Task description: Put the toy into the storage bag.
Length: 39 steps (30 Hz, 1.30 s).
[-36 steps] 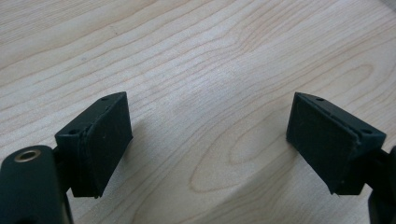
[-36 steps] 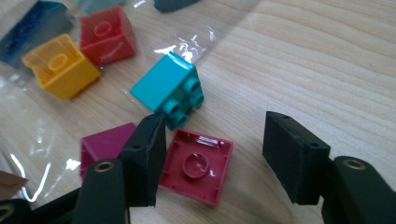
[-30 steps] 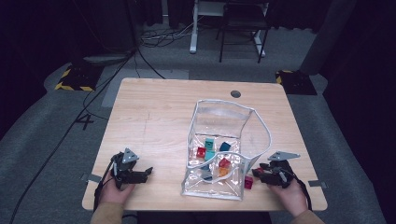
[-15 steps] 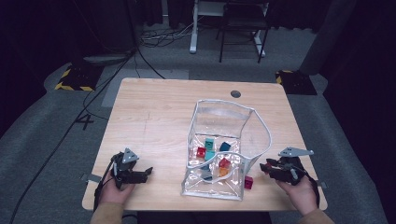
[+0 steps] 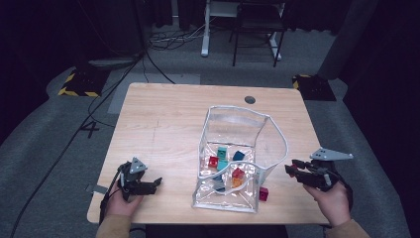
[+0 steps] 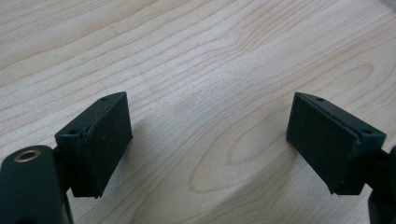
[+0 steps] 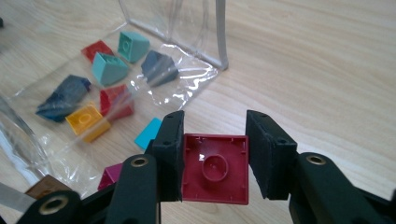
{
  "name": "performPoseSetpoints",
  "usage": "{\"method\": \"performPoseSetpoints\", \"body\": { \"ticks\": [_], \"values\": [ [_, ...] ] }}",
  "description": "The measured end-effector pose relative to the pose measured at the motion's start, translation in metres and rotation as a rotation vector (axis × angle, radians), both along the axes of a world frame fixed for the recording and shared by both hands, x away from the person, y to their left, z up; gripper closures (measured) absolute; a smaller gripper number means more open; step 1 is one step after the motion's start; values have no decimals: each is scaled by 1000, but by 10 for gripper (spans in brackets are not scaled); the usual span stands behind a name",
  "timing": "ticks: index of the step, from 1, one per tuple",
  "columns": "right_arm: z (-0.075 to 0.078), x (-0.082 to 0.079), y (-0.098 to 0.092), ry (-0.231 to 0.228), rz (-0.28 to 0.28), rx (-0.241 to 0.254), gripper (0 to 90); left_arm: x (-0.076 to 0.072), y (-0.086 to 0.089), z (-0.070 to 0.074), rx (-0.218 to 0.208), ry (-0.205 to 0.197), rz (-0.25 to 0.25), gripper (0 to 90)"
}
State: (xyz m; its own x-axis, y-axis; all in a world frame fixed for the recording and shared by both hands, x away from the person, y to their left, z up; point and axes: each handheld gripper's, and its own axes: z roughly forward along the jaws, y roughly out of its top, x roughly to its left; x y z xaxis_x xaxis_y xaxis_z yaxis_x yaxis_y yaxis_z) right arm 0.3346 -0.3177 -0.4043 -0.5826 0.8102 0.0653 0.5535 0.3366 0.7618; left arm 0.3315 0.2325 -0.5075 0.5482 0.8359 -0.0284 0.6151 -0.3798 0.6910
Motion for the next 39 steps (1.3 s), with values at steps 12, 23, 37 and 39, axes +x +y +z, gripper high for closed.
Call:
{"method": "performPoseSetpoints", "body": {
  "ticks": [12,23,37,39],
  "values": [
    [42,-2,-5,-56,13,23,586,0,0,0,0,1,0,144],
    [70,-2,-4,-97,40,59,586,0,0,0,0,1,0,144],
    [103,3,12,-133,117,76,586,0,0,0,0,0,-1,144],
    [109,6,18,-145,133,69,586,0,0,0,0,0,0,144]
  ]
}}
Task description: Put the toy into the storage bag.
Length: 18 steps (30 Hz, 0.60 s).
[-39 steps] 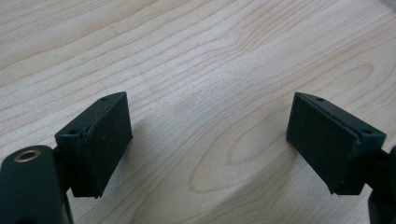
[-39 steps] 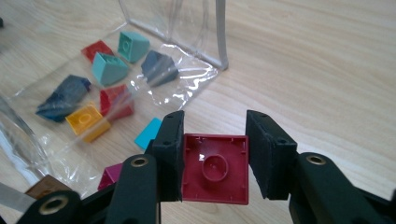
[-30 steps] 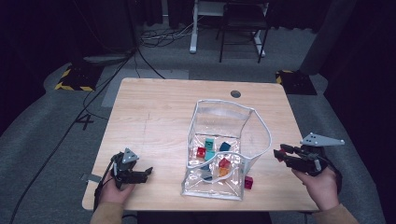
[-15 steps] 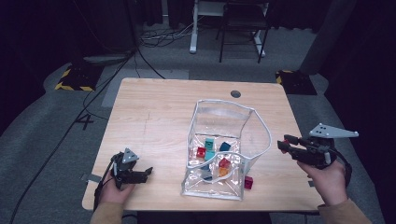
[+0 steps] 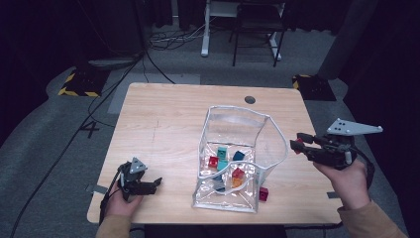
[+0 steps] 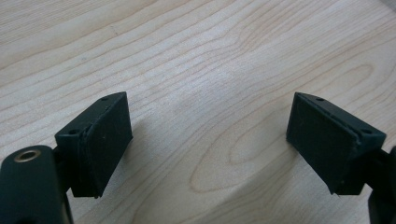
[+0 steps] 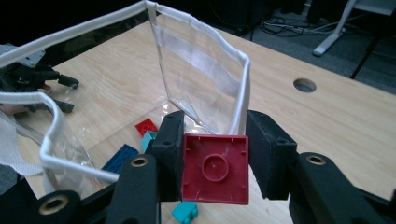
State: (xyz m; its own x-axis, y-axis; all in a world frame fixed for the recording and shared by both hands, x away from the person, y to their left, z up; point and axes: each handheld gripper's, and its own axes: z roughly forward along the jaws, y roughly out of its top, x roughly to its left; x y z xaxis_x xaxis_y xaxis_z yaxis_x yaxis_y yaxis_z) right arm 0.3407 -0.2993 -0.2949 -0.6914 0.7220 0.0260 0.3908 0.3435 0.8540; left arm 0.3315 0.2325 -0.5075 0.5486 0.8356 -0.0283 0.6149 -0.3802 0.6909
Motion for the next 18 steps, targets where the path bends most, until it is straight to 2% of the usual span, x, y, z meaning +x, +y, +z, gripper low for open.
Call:
{"method": "performPoseSetpoints", "body": {
  "ticks": [9,10,18],
  "values": [
    [11,16,25,-3,54,-7,586,-1,0,0,-2,3,3,144],
    [14,22,33,0,71,-3,586,-1,0,0,0,3,2,144],
    [22,38,57,7,109,-6,586,-1,0,0,0,3,2,144]
  ]
}}
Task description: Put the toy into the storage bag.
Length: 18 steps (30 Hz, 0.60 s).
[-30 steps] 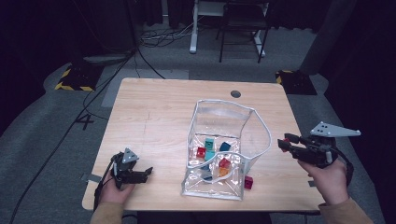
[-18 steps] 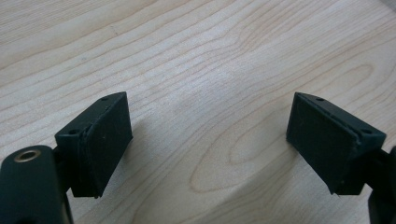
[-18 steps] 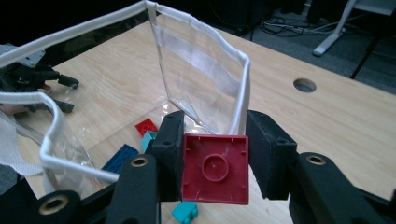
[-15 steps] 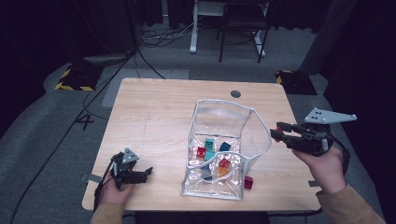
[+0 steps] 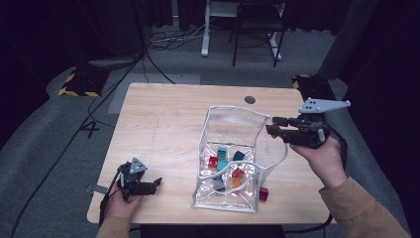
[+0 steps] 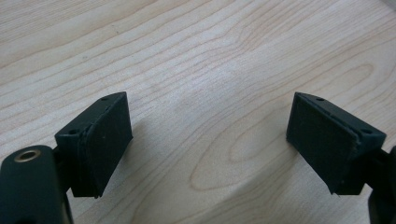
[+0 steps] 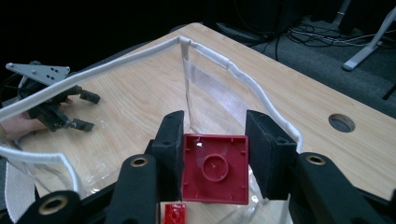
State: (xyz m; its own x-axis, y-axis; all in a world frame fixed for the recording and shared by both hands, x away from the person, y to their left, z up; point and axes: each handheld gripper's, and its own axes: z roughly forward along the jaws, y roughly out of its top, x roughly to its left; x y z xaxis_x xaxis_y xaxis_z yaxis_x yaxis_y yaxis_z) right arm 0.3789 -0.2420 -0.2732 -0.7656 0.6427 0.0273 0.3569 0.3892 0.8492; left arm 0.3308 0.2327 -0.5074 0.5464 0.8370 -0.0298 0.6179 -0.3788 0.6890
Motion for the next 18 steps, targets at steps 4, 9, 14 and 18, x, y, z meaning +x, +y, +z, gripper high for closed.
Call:
{"method": "performPoseSetpoints", "body": {
  "ticks": [4,9,14,18],
  "values": [
    [1,8,11,6,7,-4,586,0,0,0,0,0,0,144],
    [2,15,21,7,10,-8,586,0,0,0,-3,-1,3,143],
    [0,28,36,14,12,-20,586,1,0,0,1,-4,1,143],
    [-3,37,49,24,18,-28,585,1,0,0,-1,-3,2,143]
  ]
}}
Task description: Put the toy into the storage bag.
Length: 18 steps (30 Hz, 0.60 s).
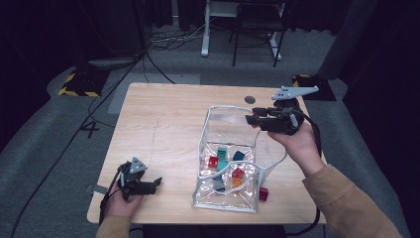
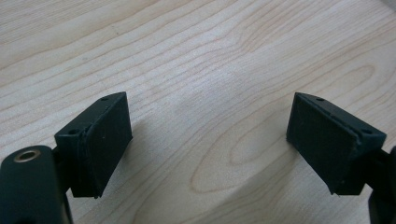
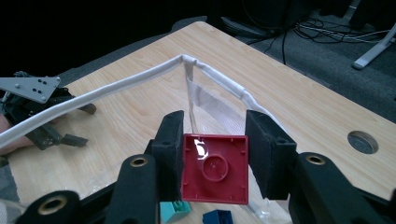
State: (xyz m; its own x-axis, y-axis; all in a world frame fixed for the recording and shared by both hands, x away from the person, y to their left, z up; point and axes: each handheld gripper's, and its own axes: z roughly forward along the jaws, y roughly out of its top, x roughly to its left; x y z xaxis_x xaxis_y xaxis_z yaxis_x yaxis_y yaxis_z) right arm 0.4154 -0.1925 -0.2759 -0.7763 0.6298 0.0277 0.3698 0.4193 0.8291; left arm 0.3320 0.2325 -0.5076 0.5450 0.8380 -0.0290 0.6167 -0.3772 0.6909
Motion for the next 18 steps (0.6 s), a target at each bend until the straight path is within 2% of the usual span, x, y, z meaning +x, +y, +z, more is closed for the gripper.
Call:
{"method": "performPoseSetpoints", "body": {
  "ticks": [10,18],
  "values": [
    [-10,14,28,34,24,-42,585,0,0,0,0,0,0,143],
    [-26,20,41,95,30,-89,584,0,0,0,0,0,0,143]
  ]
}}
